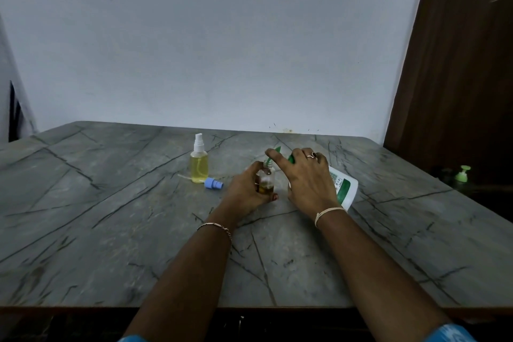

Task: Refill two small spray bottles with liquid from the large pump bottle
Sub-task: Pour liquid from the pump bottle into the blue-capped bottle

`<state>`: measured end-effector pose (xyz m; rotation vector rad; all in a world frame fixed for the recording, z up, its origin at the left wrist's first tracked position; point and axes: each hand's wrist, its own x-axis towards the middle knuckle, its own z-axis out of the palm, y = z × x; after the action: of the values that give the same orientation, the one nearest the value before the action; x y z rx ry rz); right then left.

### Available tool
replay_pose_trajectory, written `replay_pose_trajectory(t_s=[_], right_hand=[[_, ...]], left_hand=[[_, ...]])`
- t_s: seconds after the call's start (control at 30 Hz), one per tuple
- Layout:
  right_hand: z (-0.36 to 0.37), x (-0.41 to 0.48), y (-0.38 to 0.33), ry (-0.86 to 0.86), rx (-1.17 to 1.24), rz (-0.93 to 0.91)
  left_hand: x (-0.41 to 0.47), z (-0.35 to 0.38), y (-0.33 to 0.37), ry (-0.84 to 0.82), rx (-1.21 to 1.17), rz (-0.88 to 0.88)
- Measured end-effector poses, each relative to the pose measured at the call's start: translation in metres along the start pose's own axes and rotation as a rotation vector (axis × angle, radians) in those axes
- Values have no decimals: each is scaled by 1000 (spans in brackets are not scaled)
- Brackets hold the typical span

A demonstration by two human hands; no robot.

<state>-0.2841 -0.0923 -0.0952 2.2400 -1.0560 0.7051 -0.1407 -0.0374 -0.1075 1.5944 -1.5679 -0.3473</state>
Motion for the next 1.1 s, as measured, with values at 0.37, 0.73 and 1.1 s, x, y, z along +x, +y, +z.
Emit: replay_pose_trajectory(t_s=[0.37, 0.73, 1.1], right_hand=[[-2, 5, -3, -6, 41, 19], [-1, 1, 0, -2, 8, -1], [-5, 5, -3, -41, 59, 25]], left_hand=[[3, 2, -5, 7, -8, 8], [3, 2, -4, 27, 24, 1], [-2, -1, 3, -3, 6, 5]])
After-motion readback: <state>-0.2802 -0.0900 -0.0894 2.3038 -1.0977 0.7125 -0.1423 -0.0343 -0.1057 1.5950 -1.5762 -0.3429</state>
